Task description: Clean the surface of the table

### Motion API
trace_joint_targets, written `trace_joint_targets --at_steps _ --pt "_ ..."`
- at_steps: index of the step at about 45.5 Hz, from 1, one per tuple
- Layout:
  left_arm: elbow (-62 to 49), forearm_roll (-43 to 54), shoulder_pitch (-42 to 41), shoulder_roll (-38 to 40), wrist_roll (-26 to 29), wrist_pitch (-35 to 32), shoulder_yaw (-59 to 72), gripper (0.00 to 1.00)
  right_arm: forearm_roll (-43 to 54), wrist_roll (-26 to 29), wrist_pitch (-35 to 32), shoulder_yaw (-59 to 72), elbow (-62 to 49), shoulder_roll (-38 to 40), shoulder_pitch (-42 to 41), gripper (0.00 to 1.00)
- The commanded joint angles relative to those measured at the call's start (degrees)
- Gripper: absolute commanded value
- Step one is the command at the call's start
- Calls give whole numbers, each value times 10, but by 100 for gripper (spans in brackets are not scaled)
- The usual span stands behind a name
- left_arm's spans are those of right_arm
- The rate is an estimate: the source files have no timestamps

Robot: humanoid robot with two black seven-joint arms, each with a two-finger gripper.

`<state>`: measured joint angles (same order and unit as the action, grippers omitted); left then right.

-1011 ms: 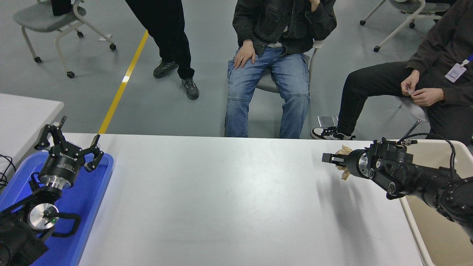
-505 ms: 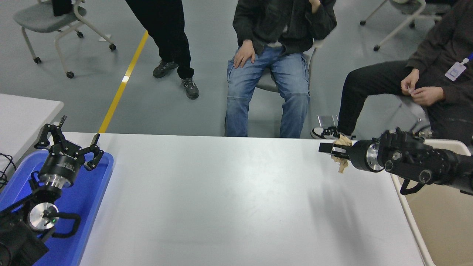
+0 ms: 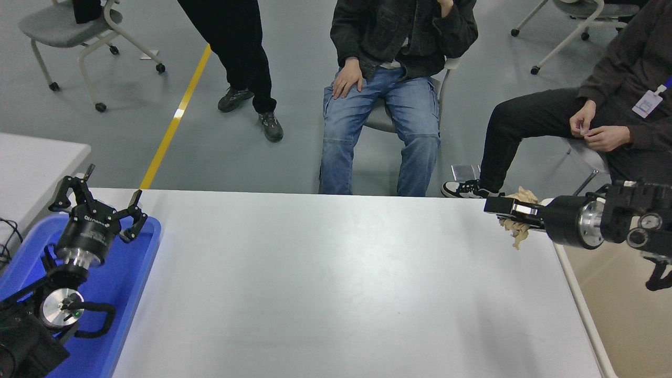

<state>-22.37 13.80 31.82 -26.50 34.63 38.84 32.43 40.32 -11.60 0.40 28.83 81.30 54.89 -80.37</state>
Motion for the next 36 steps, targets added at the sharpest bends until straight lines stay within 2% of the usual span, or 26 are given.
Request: trace_joint_targets --at_steps 1,17,26,36 --pt "0 0 0 0 0 0 0 100 5 -2 -15 -19 32 66 -14 0" --pt "0 0 0 0 0 0 0 100 3 -3 -65 -83 41 143 -13 0" --pt "1 0 0 0 0 0 0 100 -9 -4 -66 -115 40 206 -6 0" --pt "0 0 0 0 0 0 0 100 -67 -12 -65 -127 33 251 0 0"
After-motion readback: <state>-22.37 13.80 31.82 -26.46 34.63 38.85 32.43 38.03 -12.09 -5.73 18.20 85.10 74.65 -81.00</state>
